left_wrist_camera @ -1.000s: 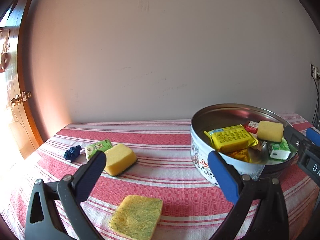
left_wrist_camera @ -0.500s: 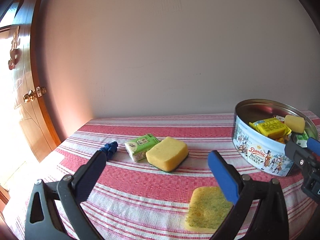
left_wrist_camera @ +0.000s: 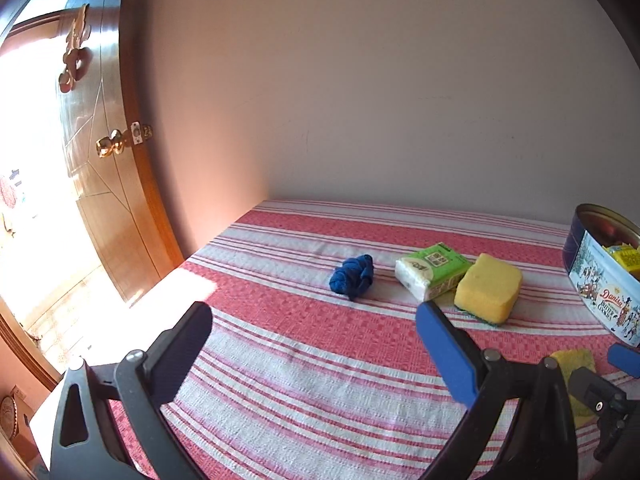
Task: Organize objects
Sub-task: 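Grasp a yellow sponge with the left tool while the right tool grasps a green-flecked sponge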
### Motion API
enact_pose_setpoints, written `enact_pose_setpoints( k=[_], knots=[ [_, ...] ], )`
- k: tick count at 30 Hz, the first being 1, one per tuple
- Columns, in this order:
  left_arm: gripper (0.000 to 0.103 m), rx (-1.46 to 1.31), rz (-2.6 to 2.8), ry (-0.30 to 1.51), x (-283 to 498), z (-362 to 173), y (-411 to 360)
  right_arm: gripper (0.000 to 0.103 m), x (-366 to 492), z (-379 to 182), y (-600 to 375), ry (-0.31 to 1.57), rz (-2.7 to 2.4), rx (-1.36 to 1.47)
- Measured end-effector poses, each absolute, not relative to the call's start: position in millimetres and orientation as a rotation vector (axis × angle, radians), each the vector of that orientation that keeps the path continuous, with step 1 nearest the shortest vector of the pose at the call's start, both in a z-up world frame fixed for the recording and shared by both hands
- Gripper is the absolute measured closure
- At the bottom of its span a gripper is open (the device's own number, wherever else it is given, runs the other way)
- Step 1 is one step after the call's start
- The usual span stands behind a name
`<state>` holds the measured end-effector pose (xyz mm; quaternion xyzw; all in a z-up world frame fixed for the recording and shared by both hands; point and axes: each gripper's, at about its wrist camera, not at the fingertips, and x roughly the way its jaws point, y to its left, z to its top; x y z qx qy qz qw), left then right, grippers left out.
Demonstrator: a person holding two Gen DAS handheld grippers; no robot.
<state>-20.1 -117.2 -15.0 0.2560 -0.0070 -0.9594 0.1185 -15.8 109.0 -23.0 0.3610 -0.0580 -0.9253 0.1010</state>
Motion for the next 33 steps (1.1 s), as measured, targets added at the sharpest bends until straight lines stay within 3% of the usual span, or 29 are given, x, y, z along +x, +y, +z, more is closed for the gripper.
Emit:
enact_pose_setpoints(
  k=[5, 6, 8, 13, 19, 25, 33],
  knots=[
    [0.000, 0.784, -2.807, 0.045, -22, -19, -129, 0.023, -28, -36, 84, -0.081, -2.680, 1.195],
    [0.000, 0.787, -2.812, 0.035, -22, -19, -127, 0.025, -29, -36, 83, -0.074, -2.691, 1.198],
    [0.000, 0.796, -2.820, -0.001, -25, -20, -122, 0.040, -31, -37, 83, -0.038, -2.701, 1.206],
    [0.000, 0.817, -2.859, -0.089, -30, -21, -108, 0.048, -34, -32, 88, 0.100, -2.700, 1.158],
    [0.000, 0.837, -2.976, -0.139, -45, -17, -77, 0.048, -38, 5, 127, -0.065, -2.864, 0.833],
    [0.001, 1.043, -3.037, -0.183, -92, -29, -34, 0.047, -38, 9, 148, -0.103, -2.939, 0.750],
    [0.015, 1.334, -2.998, -0.224, -142, -54, 6, 0.047, -34, 23, 159, -0.091, -2.956, 0.681]
  ],
)
